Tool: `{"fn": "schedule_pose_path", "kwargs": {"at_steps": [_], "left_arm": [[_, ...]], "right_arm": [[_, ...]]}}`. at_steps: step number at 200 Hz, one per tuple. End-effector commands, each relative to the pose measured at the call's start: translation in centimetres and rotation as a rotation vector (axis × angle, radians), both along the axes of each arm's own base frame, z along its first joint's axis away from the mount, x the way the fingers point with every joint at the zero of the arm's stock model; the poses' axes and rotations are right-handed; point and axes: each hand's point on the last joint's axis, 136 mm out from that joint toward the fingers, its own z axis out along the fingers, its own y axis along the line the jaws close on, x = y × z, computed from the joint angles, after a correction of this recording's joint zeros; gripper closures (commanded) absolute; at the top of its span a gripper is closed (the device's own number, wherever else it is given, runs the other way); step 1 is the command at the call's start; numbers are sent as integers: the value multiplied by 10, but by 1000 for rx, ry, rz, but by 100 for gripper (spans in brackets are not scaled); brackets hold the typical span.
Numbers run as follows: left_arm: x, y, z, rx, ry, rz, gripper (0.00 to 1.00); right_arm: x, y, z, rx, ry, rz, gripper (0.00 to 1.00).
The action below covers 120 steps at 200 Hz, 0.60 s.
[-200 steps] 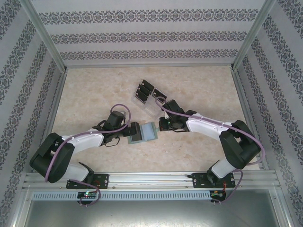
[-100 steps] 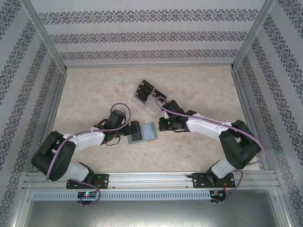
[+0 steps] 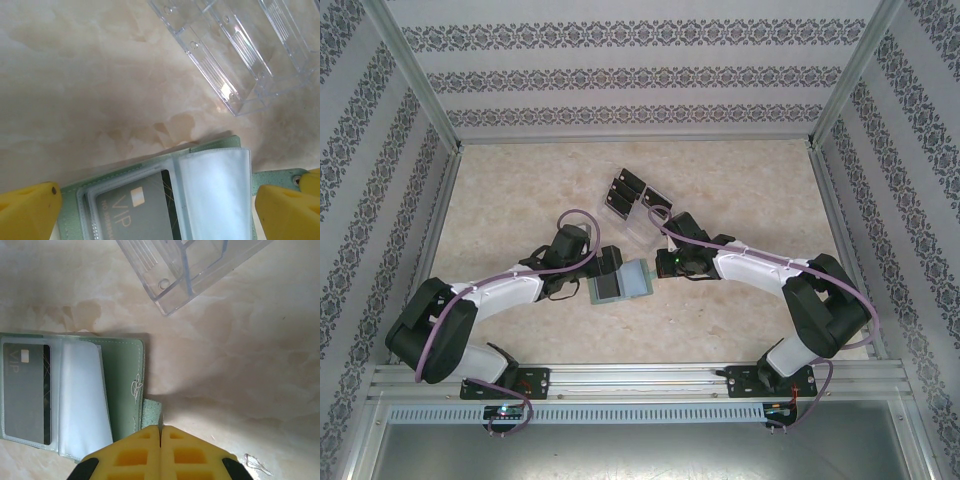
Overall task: Put the credit cards into the card holder
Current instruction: Rotate the card holder at the center of the table, then close the card holder at the center of the table.
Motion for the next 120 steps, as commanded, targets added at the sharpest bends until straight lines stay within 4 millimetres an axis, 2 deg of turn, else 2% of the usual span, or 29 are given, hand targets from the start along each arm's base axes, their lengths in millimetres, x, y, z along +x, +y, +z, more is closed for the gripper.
{"fn": "schedule_pose_path", "kwargs": {"at_steps": [1, 53, 120], "left_arm": [[3, 7, 2, 38, -25, 31, 0], [4, 7, -11, 65, -4, 22, 0], [8, -7, -18, 28, 13, -18, 0]], "right_arm": [[-6, 3, -1, 12, 13, 4, 100], [-5, 3, -1, 12, 12, 2, 100], [-5, 4, -1, 15, 9, 3, 100]]}}
